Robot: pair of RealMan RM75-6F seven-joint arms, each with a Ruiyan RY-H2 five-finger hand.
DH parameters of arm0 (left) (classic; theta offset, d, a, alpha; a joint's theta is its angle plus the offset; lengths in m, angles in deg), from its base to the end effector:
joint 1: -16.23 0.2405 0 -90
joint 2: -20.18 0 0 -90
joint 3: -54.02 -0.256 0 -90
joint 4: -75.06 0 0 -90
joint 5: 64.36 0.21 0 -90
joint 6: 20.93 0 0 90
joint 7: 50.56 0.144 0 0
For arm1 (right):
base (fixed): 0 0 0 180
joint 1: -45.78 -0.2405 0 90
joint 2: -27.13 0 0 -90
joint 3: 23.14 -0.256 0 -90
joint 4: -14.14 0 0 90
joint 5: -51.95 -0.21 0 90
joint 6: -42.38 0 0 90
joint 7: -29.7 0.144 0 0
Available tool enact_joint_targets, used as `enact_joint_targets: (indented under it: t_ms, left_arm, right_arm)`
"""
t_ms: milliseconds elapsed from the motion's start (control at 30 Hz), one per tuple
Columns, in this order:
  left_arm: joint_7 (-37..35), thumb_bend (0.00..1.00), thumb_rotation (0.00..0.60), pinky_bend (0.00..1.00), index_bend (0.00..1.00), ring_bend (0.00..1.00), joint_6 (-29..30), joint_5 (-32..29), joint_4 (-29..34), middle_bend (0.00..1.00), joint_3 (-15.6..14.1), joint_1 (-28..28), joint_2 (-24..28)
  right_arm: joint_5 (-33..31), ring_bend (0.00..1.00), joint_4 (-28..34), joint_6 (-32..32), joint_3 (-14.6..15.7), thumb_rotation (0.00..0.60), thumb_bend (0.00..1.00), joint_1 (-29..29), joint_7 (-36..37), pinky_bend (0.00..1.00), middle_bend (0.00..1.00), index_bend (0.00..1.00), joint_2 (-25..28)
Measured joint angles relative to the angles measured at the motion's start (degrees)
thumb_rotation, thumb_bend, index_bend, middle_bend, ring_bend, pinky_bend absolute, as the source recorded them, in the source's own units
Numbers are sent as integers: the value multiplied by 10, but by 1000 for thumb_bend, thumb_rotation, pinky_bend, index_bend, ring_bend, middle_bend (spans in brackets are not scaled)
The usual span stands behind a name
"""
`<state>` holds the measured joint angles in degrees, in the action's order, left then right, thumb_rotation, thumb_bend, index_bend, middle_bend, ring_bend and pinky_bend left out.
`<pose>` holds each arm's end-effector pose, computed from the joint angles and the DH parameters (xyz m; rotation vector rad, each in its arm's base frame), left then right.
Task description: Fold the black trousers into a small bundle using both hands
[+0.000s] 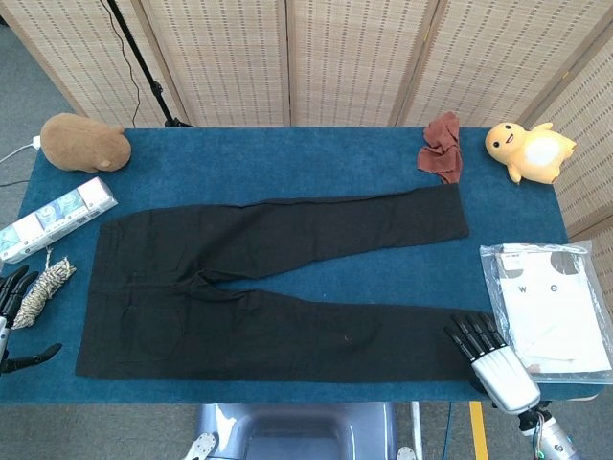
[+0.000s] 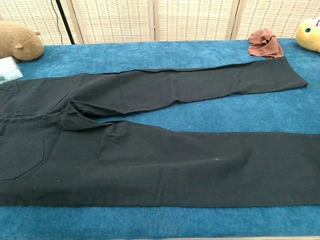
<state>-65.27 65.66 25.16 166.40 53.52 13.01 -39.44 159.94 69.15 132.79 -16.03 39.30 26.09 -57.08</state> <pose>-0.3201 0.1601 0.1784 -1.3727 -1.0481 -1.0116 -0.3442 -0.1514 0.0637 1.9126 -0.4866 0.8107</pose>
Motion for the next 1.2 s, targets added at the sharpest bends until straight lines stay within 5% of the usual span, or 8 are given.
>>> enact_joint_targets:
  t_ms: [1200]
  left_arm:
    - [-5, 0, 600, 0, 0, 0, -5, 1, 2, 0, -1, 0, 3]
  right_arm:
    - [-2, 0, -97, 2, 24, 600, 0, -8, -13, 0, 0, 0, -61]
